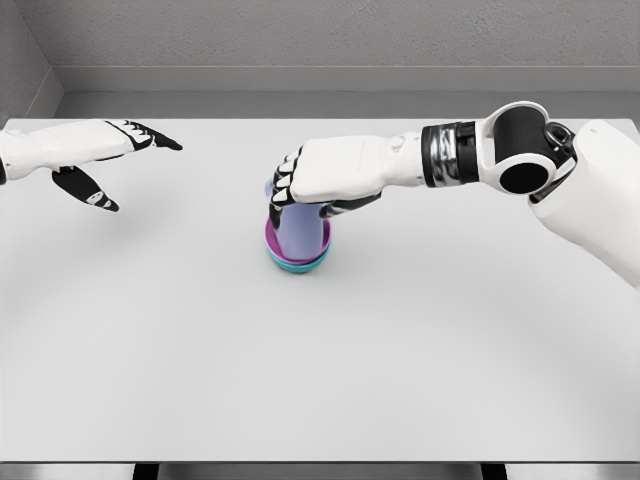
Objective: Stacking bowl and cup with both arms
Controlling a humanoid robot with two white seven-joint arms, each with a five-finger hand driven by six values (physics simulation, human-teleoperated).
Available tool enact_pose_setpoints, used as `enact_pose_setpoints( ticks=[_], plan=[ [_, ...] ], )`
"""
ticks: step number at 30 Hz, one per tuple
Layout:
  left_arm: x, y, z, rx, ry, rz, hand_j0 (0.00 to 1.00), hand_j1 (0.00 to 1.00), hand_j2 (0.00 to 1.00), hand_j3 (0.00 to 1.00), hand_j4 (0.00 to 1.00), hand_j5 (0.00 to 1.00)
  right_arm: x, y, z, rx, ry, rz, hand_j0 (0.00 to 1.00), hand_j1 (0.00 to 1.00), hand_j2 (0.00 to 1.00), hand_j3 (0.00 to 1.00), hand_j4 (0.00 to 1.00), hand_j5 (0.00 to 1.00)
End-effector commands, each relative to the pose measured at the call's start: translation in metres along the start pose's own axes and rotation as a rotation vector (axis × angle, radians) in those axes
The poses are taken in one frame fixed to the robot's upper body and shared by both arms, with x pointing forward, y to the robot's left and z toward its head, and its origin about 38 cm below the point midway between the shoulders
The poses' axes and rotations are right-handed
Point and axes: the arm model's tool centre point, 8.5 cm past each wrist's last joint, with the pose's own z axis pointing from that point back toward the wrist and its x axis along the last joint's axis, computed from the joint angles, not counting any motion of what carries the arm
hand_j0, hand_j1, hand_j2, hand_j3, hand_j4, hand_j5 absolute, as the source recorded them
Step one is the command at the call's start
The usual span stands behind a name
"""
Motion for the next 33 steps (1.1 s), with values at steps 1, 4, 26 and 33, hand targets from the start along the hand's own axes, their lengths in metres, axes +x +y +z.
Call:
enact_pose_setpoints(
  ticks=[1, 4, 26, 33],
  plan=[
    [0.000, 0.001, 0.001, 0.004, 0.001, 0.005, 1.00, 1.00, 1.00, 1.00, 1.00, 1.00, 0.000, -0.002, -0.002, -0.009, -0.002, -0.006, 0.62, 0.62, 0.62, 0.62, 0.62, 0.62],
    [0.000, 0.001, 0.001, 0.005, 0.000, 0.006, 1.00, 1.00, 1.00, 1.00, 1.00, 1.00, 0.000, -0.005, -0.004, -0.014, -0.005, -0.002, 0.62, 0.62, 0.62, 0.62, 0.62, 0.62],
    [-0.002, -0.013, 0.000, -0.014, 0.004, 0.030, 1.00, 1.00, 1.00, 1.00, 1.00, 1.00, -0.090, 0.072, 0.136, -0.112, 0.410, -0.296, 1.00, 1.00, 1.00, 1.00, 1.00, 1.00],
    [-0.002, -0.019, -0.003, -0.021, 0.000, 0.040, 1.00, 1.00, 1.00, 1.00, 1.00, 1.00, -0.091, 0.074, 0.137, -0.111, 0.415, -0.302, 1.00, 1.00, 1.00, 1.00, 1.00, 1.00]
  ],
)
